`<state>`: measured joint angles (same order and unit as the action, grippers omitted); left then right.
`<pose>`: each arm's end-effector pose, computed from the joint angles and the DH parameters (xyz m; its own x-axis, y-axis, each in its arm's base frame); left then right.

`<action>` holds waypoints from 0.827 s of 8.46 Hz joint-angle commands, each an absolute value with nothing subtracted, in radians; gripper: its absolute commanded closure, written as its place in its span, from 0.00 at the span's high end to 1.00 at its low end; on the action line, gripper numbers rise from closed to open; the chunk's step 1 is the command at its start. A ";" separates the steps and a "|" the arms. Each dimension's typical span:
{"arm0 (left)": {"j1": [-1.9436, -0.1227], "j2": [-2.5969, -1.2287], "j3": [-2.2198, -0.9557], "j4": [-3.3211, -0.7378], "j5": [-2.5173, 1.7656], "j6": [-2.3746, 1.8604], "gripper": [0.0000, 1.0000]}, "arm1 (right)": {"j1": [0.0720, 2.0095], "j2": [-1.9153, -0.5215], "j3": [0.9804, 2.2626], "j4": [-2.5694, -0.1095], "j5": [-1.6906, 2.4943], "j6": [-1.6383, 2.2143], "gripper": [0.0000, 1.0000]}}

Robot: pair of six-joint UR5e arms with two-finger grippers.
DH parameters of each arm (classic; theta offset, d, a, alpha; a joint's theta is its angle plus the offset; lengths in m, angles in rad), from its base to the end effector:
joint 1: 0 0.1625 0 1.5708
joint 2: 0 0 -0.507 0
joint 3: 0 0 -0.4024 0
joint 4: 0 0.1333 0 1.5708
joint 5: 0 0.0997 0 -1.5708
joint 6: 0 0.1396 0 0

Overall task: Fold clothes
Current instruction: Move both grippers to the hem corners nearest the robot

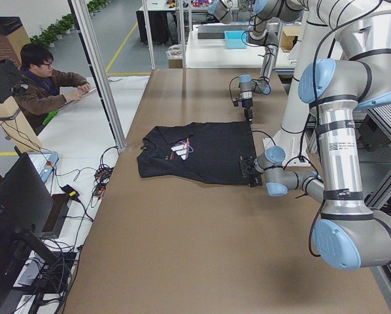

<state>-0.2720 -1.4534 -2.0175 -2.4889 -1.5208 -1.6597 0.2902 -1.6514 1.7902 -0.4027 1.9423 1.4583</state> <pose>0.4297 -0.2655 0.4857 0.2770 -0.1693 -0.9458 0.3399 0.9380 -0.0684 -0.4644 -0.2249 0.5499 0.2406 -0.0373 0.9699 0.0968 0.9952 0.0143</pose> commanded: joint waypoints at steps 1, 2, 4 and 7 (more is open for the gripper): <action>-0.272 -1.456 -2.019 -2.488 -1.522 -1.658 0.94 | 0.290 -1.649 1.819 -0.402 1.939 1.469 0.00; -0.270 -1.457 -2.019 -2.488 -1.522 -1.658 0.94 | 0.299 -1.649 1.819 -0.402 1.945 1.470 0.00; -0.268 -1.466 -2.019 -2.488 -1.523 -1.658 0.94 | 0.314 -1.654 1.825 -0.400 1.953 1.470 0.00; -0.264 -1.485 -2.017 -2.488 -1.525 -1.658 0.94 | 0.331 -1.658 1.855 -0.400 1.963 1.470 0.00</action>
<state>-0.2665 -1.4749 -2.0187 -2.4881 -1.5242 -1.6582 0.3192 -1.6558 1.8421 -0.4005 1.9597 1.4695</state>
